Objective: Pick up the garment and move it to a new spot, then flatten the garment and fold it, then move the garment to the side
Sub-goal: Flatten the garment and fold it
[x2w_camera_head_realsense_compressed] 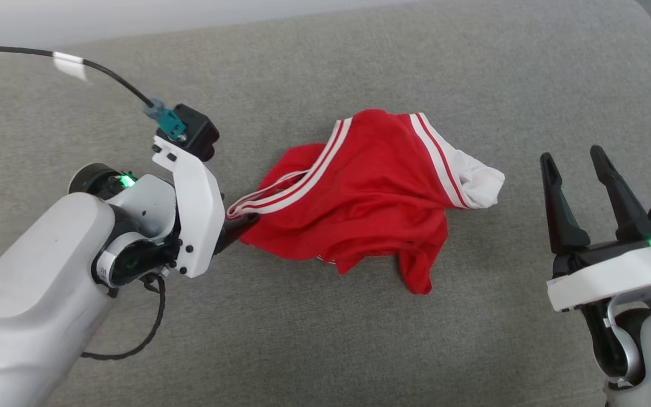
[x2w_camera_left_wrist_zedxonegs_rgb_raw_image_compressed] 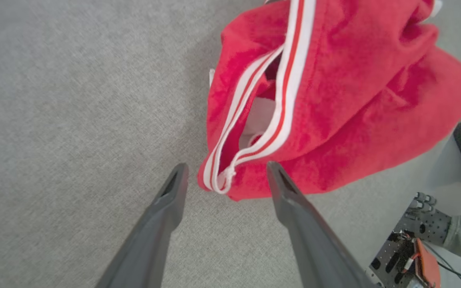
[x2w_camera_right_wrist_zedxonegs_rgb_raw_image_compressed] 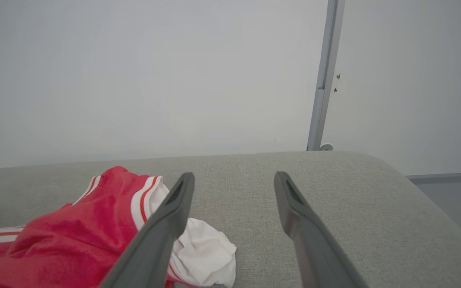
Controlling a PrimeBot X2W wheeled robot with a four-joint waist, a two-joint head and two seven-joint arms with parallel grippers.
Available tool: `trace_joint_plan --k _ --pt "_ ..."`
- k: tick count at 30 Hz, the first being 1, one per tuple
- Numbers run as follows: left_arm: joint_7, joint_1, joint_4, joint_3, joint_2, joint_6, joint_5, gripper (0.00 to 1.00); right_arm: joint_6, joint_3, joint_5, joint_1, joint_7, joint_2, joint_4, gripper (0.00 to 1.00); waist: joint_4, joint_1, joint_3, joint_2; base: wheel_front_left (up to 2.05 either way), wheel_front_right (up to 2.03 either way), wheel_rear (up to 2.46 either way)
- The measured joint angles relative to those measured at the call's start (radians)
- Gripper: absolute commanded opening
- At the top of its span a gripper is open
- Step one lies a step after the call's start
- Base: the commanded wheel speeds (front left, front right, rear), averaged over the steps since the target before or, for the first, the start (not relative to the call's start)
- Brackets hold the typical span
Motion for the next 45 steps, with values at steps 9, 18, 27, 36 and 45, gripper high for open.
trace_joint_plan --k 9,18,27,36,45 --pt "-0.016 -0.053 0.141 -0.034 -0.050 -0.016 0.027 1.00 0.000 0.024 0.003 -0.038 -0.004 0.001 0.017 1.00 -0.029 0.0000 0.052 0.0000 0.00 0.00 0.00" --pt "-0.027 -0.089 0.219 -0.062 -0.067 -0.034 0.004 0.00 0.000 0.021 0.000 -0.052 -0.021 0.004 0.034 1.00 -0.027 0.0001 0.071 0.0000 0.00 0.00 0.00" --pt "-0.047 -0.106 0.205 -0.047 -0.005 -0.035 -0.025 0.00 0.000 0.002 -0.003 -0.052 -0.029 0.006 0.040 1.00 0.001 0.0000 0.063 0.0000 0.00 0.00 0.00" --pt "-0.037 -0.089 0.117 0.008 0.120 0.007 -0.042 0.00 0.000 -0.007 -0.003 -0.046 -0.029 0.007 0.040 1.00 0.019 0.0000 0.052 0.0000 0.00 0.00 0.00" --pt "-0.082 -0.143 0.028 0.054 0.141 0.036 -0.027 0.00 0.000 -0.008 -0.003 -0.043 -0.028 0.008 0.040 1.00 0.032 0.0000 0.053 0.0000 0.00 0.00 0.00"
